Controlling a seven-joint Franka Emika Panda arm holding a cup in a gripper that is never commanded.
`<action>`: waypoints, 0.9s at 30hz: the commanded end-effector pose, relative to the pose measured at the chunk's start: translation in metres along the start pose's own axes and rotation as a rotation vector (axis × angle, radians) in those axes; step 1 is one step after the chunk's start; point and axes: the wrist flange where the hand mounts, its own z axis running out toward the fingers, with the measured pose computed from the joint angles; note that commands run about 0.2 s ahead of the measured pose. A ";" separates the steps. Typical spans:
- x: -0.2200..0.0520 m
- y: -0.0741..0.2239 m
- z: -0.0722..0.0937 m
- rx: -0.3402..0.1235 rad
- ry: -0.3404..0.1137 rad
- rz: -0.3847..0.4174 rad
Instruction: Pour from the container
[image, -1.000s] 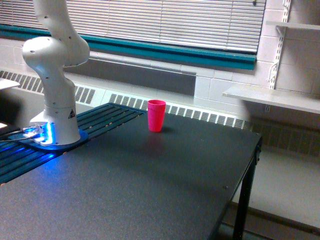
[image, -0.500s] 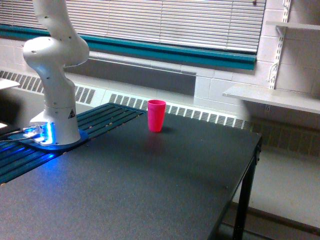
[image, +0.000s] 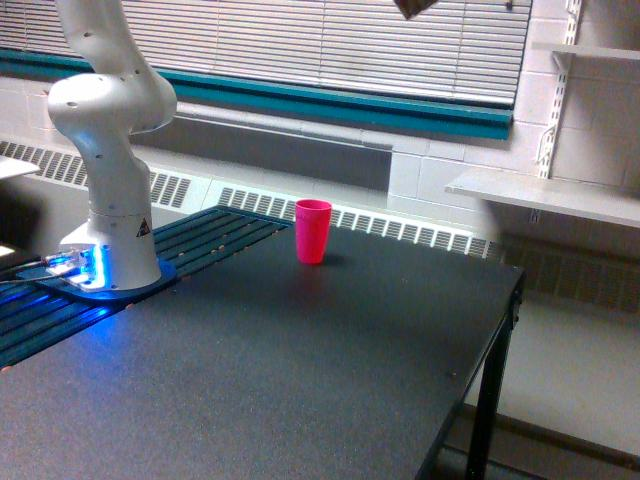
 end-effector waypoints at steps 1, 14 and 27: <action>-0.034 -0.017 -0.019 0.024 -0.010 -0.100; -0.102 -0.028 -0.038 0.033 -0.062 -0.180; -0.164 -0.039 -0.058 0.044 -0.117 -0.246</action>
